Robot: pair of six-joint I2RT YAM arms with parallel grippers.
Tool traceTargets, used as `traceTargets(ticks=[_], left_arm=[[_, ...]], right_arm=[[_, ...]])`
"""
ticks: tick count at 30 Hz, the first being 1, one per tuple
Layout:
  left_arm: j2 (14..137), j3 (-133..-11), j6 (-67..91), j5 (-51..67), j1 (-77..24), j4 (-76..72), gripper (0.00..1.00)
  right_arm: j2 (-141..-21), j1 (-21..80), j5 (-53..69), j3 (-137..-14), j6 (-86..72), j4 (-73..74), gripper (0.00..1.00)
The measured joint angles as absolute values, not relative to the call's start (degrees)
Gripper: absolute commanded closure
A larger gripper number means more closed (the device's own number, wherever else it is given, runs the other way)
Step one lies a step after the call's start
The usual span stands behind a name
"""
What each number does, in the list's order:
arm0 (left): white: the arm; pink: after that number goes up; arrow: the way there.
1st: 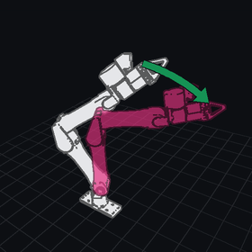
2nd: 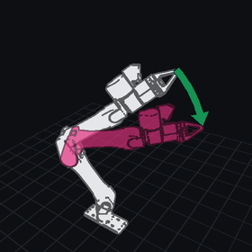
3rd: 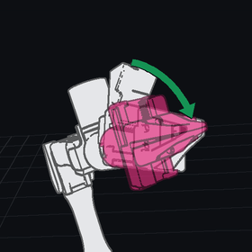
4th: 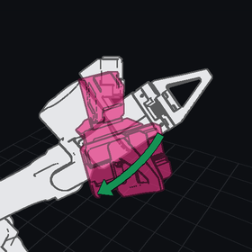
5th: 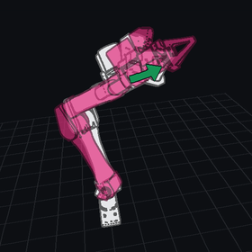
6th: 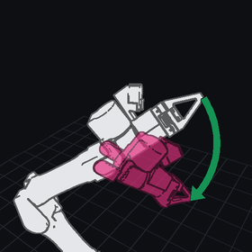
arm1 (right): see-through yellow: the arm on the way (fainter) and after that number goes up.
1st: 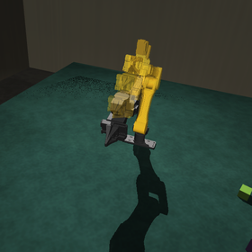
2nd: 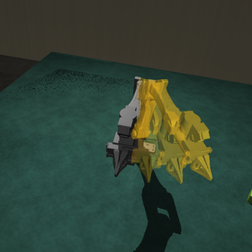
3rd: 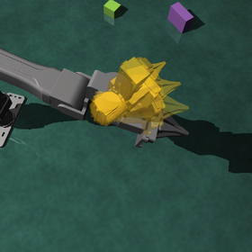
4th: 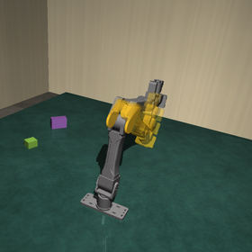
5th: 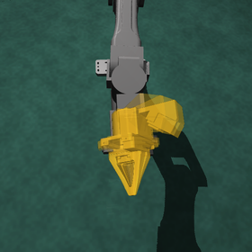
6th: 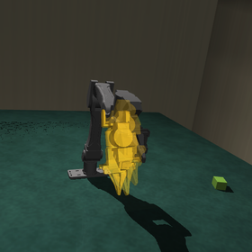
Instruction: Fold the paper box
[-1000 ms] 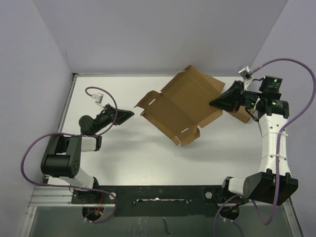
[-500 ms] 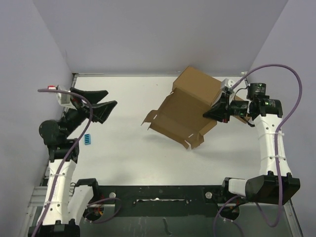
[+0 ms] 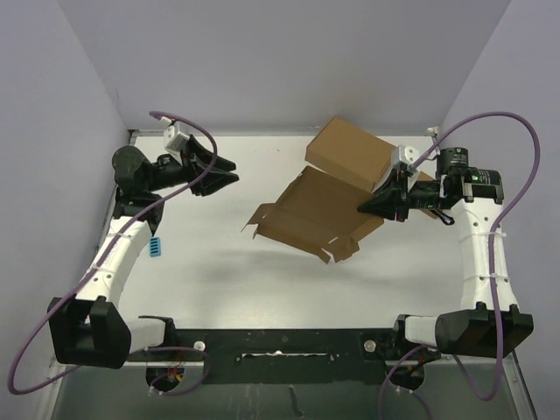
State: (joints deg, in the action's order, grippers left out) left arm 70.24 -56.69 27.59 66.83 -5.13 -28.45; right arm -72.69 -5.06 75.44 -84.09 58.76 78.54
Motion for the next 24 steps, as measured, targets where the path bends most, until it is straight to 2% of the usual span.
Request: traceTargets(ticks=[8,14,24], left_arm=[[79.9,-61.3,22.4,73.9,-9.6,-35.3,0.67],[87.7,-61.7,28.7,80.9,-11.2,-50.7,0.68],[89.1,-61.1,33.2,86.4,-13.8,-62.2,0.68]], right_arm=[[-76.5,-2.8,77.0,-85.5,65.9,84.1,1.00],[-79.1,-2.1,77.7,-88.4,72.3,89.6,1.00],[-81.2,-1.4,78.5,-89.8,77.9,93.2,1.00]])
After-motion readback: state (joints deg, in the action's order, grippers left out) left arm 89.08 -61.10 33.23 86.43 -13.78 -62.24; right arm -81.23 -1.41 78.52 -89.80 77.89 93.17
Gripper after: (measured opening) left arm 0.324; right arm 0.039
